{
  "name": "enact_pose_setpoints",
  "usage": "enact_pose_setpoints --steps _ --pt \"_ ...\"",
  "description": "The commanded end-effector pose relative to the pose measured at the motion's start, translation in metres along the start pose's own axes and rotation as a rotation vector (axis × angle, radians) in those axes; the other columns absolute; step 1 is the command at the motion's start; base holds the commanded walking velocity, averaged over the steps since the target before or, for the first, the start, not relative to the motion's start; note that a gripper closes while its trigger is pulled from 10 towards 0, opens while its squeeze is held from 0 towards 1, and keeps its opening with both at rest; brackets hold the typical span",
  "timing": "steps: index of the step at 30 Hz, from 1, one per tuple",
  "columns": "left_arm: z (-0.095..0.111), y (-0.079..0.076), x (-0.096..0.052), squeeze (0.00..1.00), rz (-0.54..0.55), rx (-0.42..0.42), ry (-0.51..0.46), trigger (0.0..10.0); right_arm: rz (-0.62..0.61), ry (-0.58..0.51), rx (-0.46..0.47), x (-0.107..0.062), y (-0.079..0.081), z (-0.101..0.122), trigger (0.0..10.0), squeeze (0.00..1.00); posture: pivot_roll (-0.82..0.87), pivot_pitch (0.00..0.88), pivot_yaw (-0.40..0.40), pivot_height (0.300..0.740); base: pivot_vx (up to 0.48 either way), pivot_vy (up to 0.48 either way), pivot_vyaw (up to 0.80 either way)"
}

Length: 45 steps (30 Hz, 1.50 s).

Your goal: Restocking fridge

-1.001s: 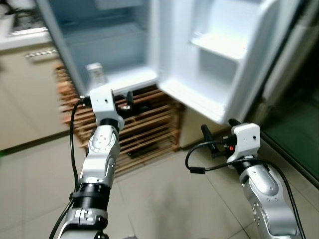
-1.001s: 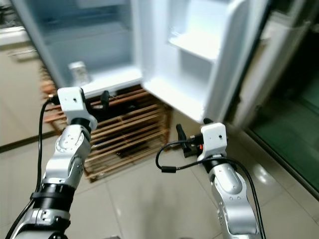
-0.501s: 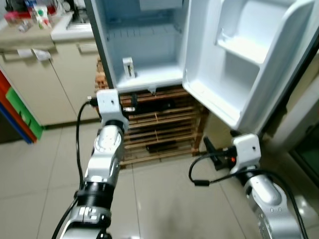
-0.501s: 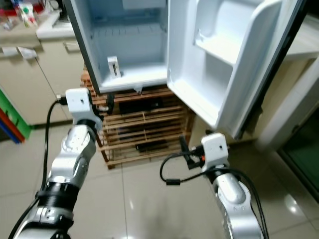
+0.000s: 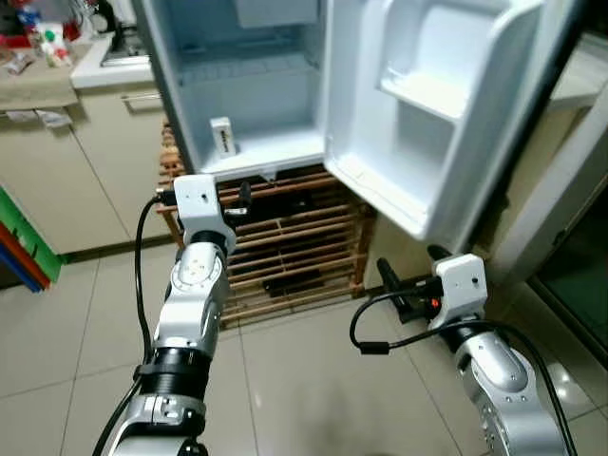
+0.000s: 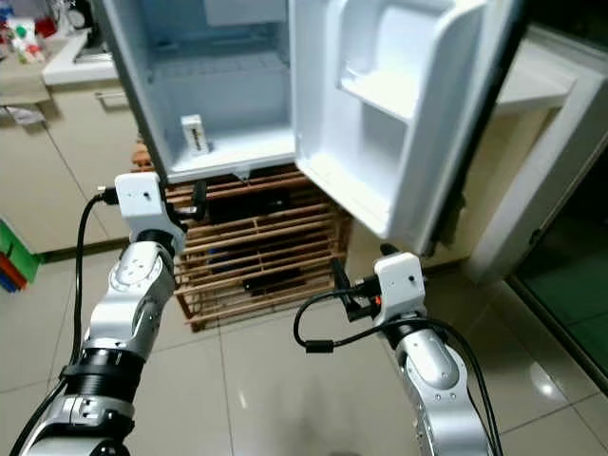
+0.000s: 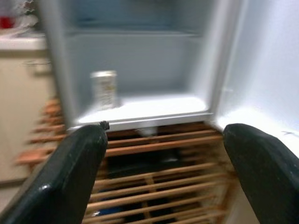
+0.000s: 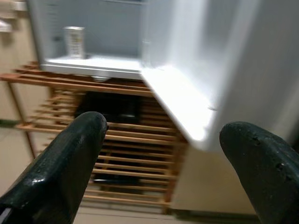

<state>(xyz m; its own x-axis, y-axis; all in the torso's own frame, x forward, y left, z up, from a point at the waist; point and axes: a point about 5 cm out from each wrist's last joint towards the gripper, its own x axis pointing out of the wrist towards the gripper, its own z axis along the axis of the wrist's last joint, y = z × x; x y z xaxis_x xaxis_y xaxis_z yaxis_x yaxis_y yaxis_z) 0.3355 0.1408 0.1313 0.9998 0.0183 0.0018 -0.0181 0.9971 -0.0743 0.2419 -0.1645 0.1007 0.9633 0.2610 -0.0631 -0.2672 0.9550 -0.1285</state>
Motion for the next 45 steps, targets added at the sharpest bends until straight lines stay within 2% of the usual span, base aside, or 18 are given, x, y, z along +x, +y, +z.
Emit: enact_pose_setpoints --steps 1,4,5,7,9,13,20,26,32,41,45 --pt "0.000 0.007 -0.005 0.00 -0.031 0.021 -0.010 10.0 -0.010 -0.026 0.003 0.002 -0.001 0.005 10.0 0.04 -0.20 0.000 0.056 0.740 0.000 0.000 0.00" --pt "-0.012 0.030 -0.024 0.00 -0.055 0.049 0.014 10.0 -0.062 -0.029 0.005 -0.003 -0.008 0.003 10.0 0.04 -0.20 0.000 0.054 0.740 0.000 0.000 0.00" --pt "-0.018 0.042 -0.038 0.00 -0.054 0.045 0.032 10.0 -0.130 -0.039 0.014 -0.008 -0.015 0.003 10.0 0.04 -0.18 0.000 0.047 0.740 0.000 0.000 0.00" --pt "-0.021 0.046 -0.048 0.00 -0.065 0.051 0.034 10.0 -0.181 -0.046 0.022 -0.012 -0.021 0.002 10.0 0.04 -0.17 0.000 0.044 0.740 0.000 0.000 0.00" --pt "-0.022 0.046 -0.063 0.00 -0.081 0.092 0.014 10.0 -0.258 -0.047 0.021 -0.020 -0.029 -0.001 10.0 0.04 -0.16 0.000 0.040 0.740 0.000 0.000 0.00" --pt "-0.026 0.046 -0.076 0.00 -0.031 0.108 0.021 10.0 -0.317 -0.011 0.050 -0.026 -0.036 -0.010 10.0 0.04 -0.14 0.000 0.024 0.740 0.000 0.000 0.00" --pt "-0.020 0.048 -0.072 0.00 0.028 0.068 0.019 10.0 -0.317 -0.001 0.066 -0.020 -0.038 -0.012 10.0 0.04 -0.14 0.000 0.016 0.740 0.000 0.000 0.00" --pt "-0.025 0.055 -0.081 0.00 0.056 0.109 0.058 10.0 -0.360 0.011 0.085 -0.024 -0.047 -0.015 10.0 0.05 -0.16 0.000 0.019 0.740 0.000 -0.200 0.00" --pt "-0.020 0.040 -0.070 0.00 0.021 0.101 0.038 10.0 -0.360 0.014 0.083 -0.024 -0.045 -0.016 10.0 0.05 -0.18 0.000 0.027 0.740 0.000 -0.469 0.00" --pt "-0.018 0.034 -0.070 0.00 -0.016 0.087 0.029 10.0 -0.356 0.019 0.089 -0.025 -0.043 -0.017 10.0 0.05 -0.18 0.000 0.031 0.740 0.000 -0.467 0.00" --pt "-0.020 0.041 -0.066 0.00 0.036 0.055 0.043 10.0 -0.372 0.029 0.087 -0.027 -0.046 -0.018 10.0 0.05 -0.19 0.000 0.031 0.740 0.000 0.000 0.00"
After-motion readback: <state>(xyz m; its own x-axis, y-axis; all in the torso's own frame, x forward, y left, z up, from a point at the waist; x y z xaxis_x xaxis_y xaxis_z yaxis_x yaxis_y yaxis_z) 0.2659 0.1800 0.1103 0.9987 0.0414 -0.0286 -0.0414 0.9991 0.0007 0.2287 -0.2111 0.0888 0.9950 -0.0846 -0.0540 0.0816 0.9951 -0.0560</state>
